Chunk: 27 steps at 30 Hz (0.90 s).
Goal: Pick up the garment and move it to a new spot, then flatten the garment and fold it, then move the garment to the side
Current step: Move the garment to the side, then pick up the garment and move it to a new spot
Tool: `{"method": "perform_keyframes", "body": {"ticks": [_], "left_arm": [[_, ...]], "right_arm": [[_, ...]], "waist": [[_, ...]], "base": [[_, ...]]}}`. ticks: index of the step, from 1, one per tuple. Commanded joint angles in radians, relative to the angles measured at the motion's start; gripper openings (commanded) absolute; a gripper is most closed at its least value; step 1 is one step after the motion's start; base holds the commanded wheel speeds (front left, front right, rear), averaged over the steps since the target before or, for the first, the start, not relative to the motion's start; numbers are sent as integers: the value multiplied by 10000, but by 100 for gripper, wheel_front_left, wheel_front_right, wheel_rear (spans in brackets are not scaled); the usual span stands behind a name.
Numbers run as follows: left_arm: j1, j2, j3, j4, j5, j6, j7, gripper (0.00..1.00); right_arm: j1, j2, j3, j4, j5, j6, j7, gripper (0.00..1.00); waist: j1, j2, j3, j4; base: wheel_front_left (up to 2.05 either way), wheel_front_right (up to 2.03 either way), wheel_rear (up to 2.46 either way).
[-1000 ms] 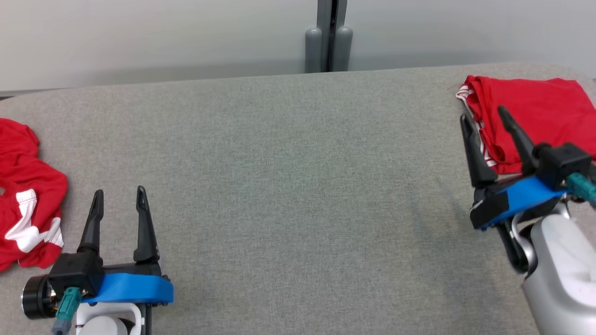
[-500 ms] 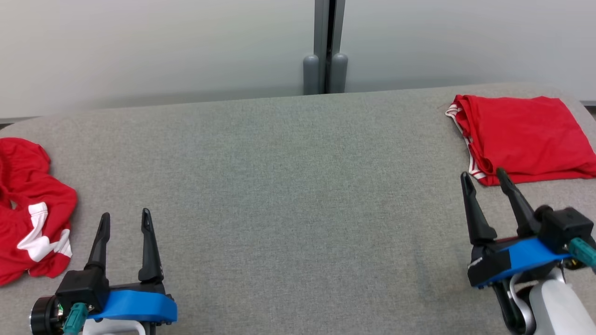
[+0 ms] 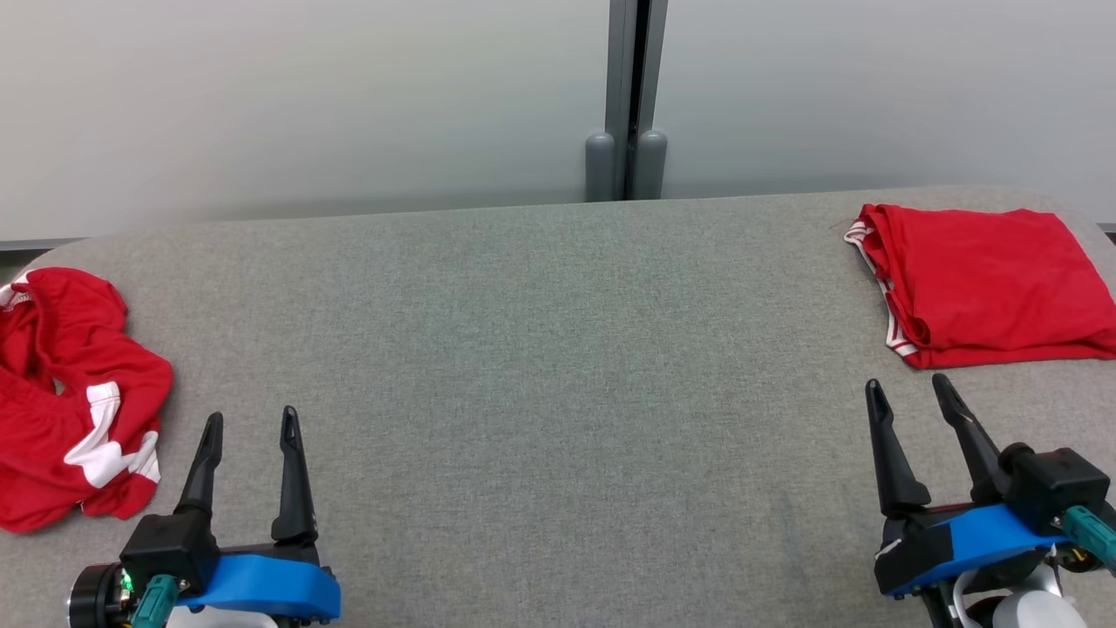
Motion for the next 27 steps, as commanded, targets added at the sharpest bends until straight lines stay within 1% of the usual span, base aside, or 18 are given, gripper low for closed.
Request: {"method": "perform_keyframes", "body": {"ticks": [1,8,16,21,27], "left_arm": [[100,32,-28,-56,-2,74,23,100],[-81,106,-37,89,-57,-19,-24,100],[-167,183,-37,122,-93,45,-53,100],[-131,177,-42,-4,-71,147,0,100],[-184,244,8,-170,-123,244,60,100]], "right_arm": [[143,70,-53,-129,-77,2,68,100],[232,143,-152,-213,-158,2,178,100],[217,190,-161,-176,-217,2,256,100],[175,219,-106,-152,-252,2,285,100],[65,250,-21,-120,-229,2,262,100]], "waist": [[0,-1,-7,6],[0,-1,6,95],[0,-1,48,250],[0,-1,79,414],[0,-1,225,843]], "base": [[0,0,0],[0,0,0],[0,0,0],[0,0,0],[0,0,0]]}}
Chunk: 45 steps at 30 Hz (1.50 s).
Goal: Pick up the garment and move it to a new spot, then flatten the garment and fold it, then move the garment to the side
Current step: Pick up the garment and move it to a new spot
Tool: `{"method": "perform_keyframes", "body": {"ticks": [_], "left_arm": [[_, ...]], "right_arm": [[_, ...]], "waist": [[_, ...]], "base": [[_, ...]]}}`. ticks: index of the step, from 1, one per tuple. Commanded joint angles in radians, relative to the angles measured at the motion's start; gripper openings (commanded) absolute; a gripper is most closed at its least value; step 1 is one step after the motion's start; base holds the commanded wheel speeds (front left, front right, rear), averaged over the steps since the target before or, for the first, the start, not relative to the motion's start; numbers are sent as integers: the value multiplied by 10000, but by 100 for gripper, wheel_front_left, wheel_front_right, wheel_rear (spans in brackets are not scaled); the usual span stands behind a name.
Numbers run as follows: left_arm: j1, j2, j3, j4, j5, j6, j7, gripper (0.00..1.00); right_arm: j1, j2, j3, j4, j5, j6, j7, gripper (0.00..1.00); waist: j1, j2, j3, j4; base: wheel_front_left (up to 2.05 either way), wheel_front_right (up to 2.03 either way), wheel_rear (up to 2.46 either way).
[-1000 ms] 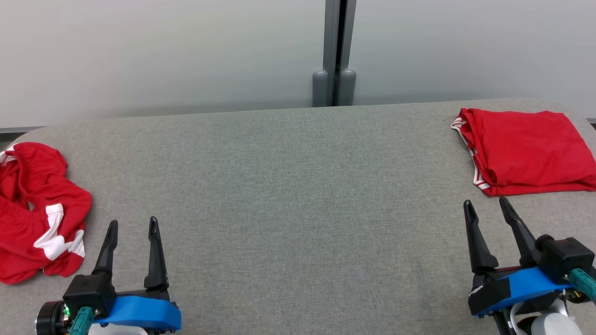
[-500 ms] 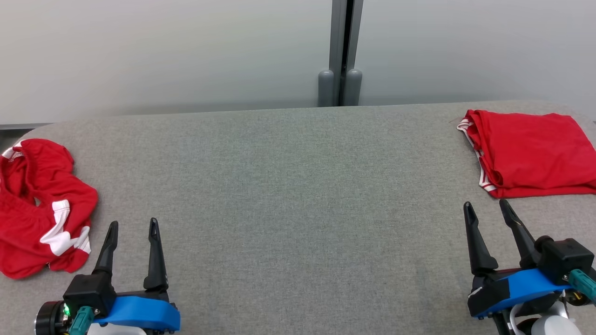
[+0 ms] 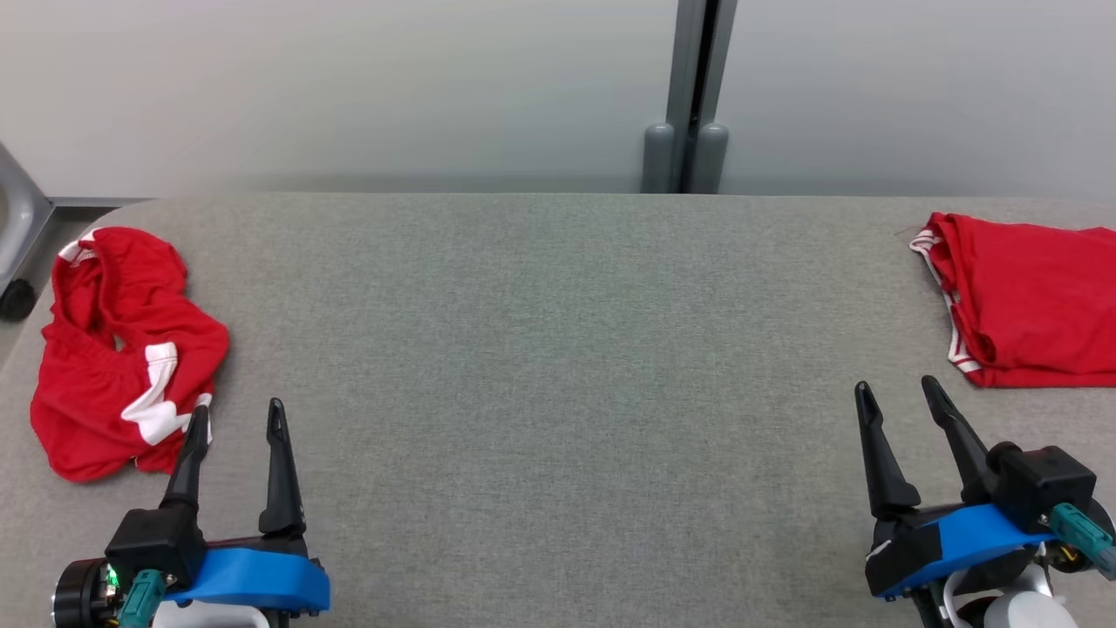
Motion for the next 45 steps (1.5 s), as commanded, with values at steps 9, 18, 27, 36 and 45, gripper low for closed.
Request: {"method": "perform_keyframes", "body": {"ticks": [9,18,27,36,45], "left_arm": [[-207,108,126,35,-141,95,-44,100],[-86,141,265,48,-239,229,-106,100],[85,250,450,-58,-341,349,-148,100],[206,353,628,-176,-417,461,-186,100],[-933,779,1016,1,-640,308,-80,100]], "right_arm": [[-178,69,76,50,-92,2,-18,100],[-225,73,181,132,-113,2,81,100],[-273,52,325,158,-131,2,144,100],[-411,-49,499,230,-70,2,159,100],[-638,-252,532,76,-94,2,170,100]], "waist": [[0,0,273,986],[0,0,285,1987],[0,0,337,2795],[0,0,457,2823],[0,0,872,2388]], "base": [[0,0,0],[0,0,0],[0,0,0],[0,0,0],[0,0,0]]}}
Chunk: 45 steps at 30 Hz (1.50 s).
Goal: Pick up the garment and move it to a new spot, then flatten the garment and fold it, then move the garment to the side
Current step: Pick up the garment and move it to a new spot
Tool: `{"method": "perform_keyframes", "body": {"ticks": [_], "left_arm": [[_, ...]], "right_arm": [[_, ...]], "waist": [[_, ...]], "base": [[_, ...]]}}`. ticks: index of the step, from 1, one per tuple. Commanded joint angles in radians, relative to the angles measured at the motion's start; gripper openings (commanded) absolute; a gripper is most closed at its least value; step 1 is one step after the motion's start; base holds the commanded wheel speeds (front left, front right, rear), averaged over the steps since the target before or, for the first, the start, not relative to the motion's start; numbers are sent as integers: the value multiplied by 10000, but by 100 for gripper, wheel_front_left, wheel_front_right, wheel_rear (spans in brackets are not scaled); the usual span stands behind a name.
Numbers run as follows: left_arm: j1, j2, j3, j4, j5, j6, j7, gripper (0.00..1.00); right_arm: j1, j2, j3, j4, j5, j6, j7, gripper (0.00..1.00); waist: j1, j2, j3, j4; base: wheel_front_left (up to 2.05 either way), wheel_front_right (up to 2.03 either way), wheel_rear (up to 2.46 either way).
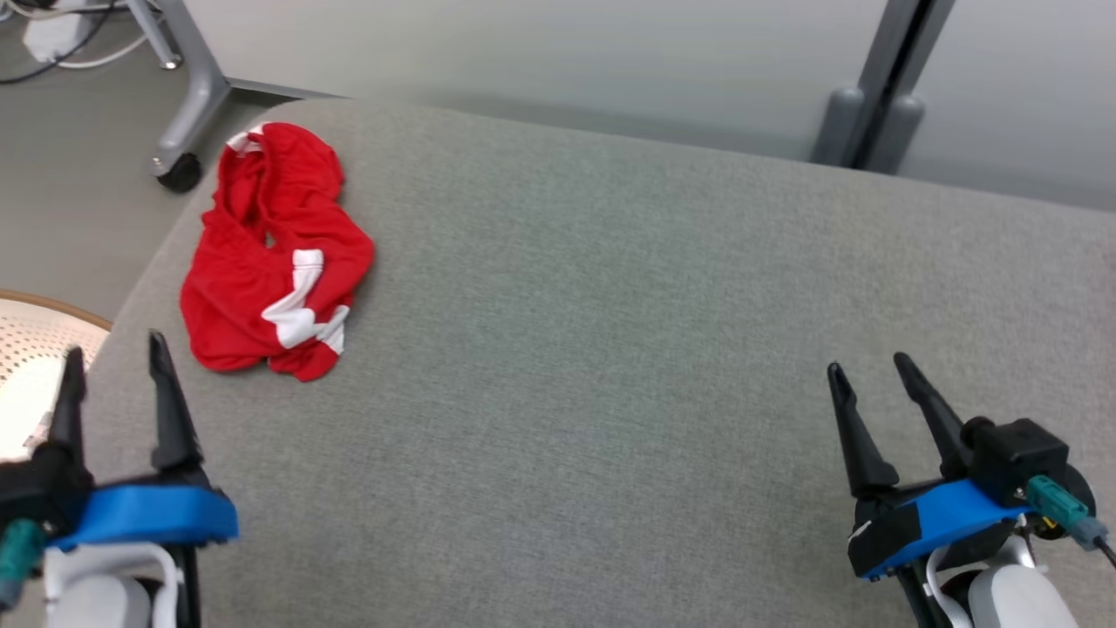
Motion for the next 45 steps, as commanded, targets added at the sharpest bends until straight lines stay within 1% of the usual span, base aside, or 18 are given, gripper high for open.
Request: {"method": "perform_keyframes", "body": {"ticks": [1,9,14,18,24,25,26,27,30,34,37,42,43,44,45], "left_arm": [[-480,157,177,86,-88,-49,30,100],[-2493,854,651,714,-344,-352,215,100],[-3813,1310,767,1368,-451,-605,481,100],[-4983,1617,767,2278,-630,-905,862,100],[-6366,1811,728,4163,-1085,-1449,1554,100],[-6537,1807,660,4488,-1100,-1550,1644,100],[-6537,1807,660,4488,-1100,-1550,1644,100],[-6650,1772,600,4861,-1137,-1659,1790,100],[-7028,1605,376,5875,-1339,-1948,2454,100],[-7204,1318,256,7082,-1644,-2093,3344,100],[-7278,1158,121,7741,-1819,-2282,4000,100],[-7269,922,-28,8480,-2039,-2539,4659,100],[-7286,905,-57,8597,-2078,-2566,4792,67],[-7295,917,-97,8687,-2062,-2585,4853,21],[-7306,940,-116,8745,-2044,-2610,4852,2]], "right_arm": [[-232,-150,-38,-126,-70,2,38,100],[-880,-586,-185,-837,-254,4,304,100],[-1202,-865,-546,-1483,-413,2,510,100],[-1275,-1044,-817,-2000,-472,2,667,100],[-1444,-1237,-971,-2663,-491,2,930,100],[-1464,-1262,-994,-2733,-499,2,956,100],[-1464,-1262,-994,-2733,-499,2,956,100],[-1477,-1287,-1006,-2794,-495,2,972,100],[-1507,-1312,-1046,-2874,-514,2,1021,100],[-1548,-1256,-1071,-2902,-542,2,1022,100],[-1607,-1231,-1066,-2881,-565,2,1030,100],[-1685,-1225,-1018,-2812,-564,2,1063,100],[-1692,-1223,-999,-2796,-562,2,1068,100],[-1722,-1221,-977,-2775,-556,2,1050,100],[-1751,-1228,-959,-2759,-539,2,1045,100]], "waist": [[0,0,178,-116],[0,0,1535,-954],[0,0,2409,-1380],[0,0,2964,-1587],[0,0,3681,-1750],[0,0,3763,-1758],[0,0,3763,-1758],[0,0,3849,-1767],[0,0,4021,-1766],[0,0,4125,-1742],[0,0,4160,-1732],[0,0,4160,-1730],[0,0,4152,-1735],[0,0,4136,-1749],[0,0,4108,-1769]], "base": [[0,0,0],[0,0,0],[0,0,0],[0,0,0],[0,0,0],[0,0,0],[0,0,0],[0,0,0],[0,0,0],[0,0,0],[0,0,0],[0,0,0],[0,0,0],[0,0,0],[0,0,0]]}}
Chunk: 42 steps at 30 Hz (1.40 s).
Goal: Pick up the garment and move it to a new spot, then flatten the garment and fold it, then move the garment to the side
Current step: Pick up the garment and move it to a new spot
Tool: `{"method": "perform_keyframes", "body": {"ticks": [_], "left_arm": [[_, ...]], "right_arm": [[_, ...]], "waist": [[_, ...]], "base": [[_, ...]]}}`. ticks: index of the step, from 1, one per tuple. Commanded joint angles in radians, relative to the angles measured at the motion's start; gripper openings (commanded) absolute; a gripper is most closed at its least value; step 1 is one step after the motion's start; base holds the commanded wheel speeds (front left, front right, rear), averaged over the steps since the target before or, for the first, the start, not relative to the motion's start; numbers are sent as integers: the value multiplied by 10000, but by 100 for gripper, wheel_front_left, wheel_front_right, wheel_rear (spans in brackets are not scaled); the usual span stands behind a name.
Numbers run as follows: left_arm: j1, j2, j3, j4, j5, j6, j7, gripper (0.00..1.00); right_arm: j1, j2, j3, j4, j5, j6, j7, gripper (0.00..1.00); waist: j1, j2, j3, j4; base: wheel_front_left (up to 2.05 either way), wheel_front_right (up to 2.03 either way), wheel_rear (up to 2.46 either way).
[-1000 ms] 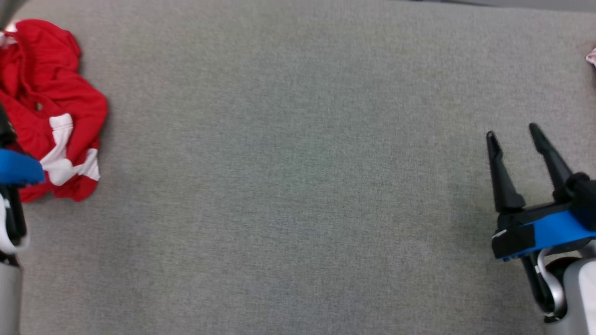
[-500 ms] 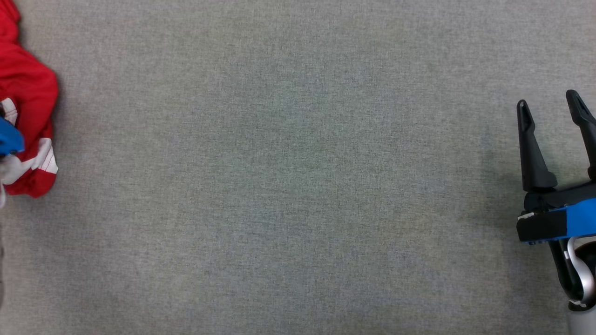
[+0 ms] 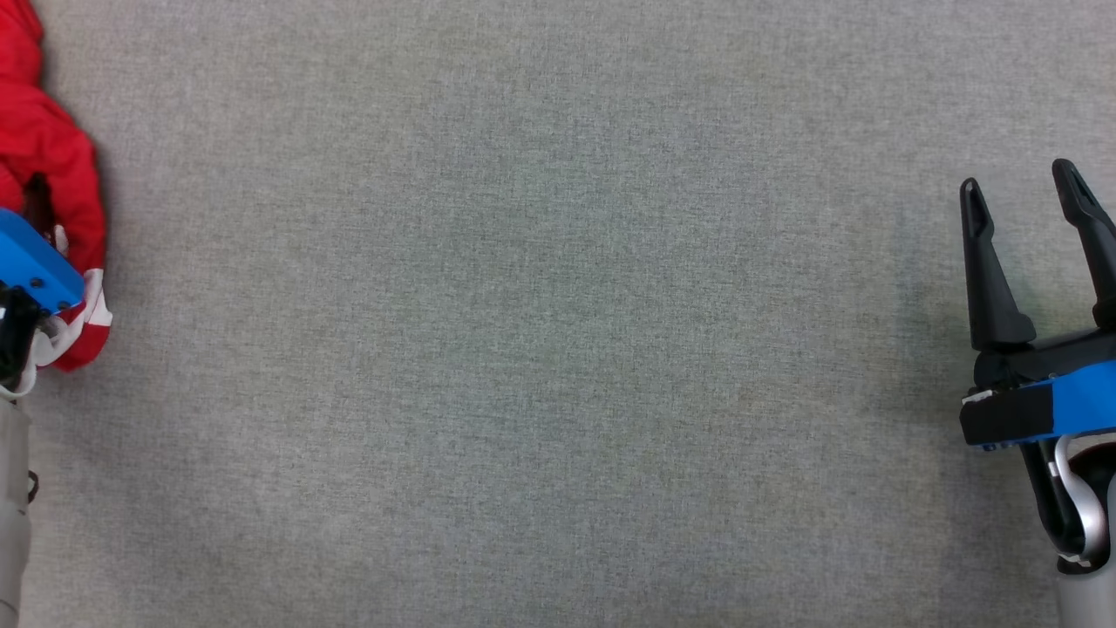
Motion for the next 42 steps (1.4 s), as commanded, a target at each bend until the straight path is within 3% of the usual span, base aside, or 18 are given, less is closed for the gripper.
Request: {"method": "perform_keyframes", "body": {"ticks": [1,14,22,30,42], "left_arm": [[331,-219,-135,342,25,-32,108,0],[-407,163,-356,-403,614,13,-2328,0],[-1009,253,-850,-1633,1243,68,-3303,0],[-1357,234,-1531,-3741,1807,194,-2972,0],[-1182,-579,-2497,-6952,1861,375,-1596,0]], "right_arm": [[-135,-11,6,42,-17,2,-9,100],[71,351,53,816,166,2,-495,100],[277,778,114,1535,316,2,-937,100],[529,1213,193,2247,499,4,-1420,100],[458,1513,779,3281,1179,2,-2126,100]], "waist": [[0,0,-52,-35],[0,0,-1170,-503],[0,0,-2104,-1157],[0,0,-2764,-2256],[0,0,-2977,-3867]], "base": [[0,0,0],[0,0,0],[0,0,0],[0,0,0],[0,0,0]]}}
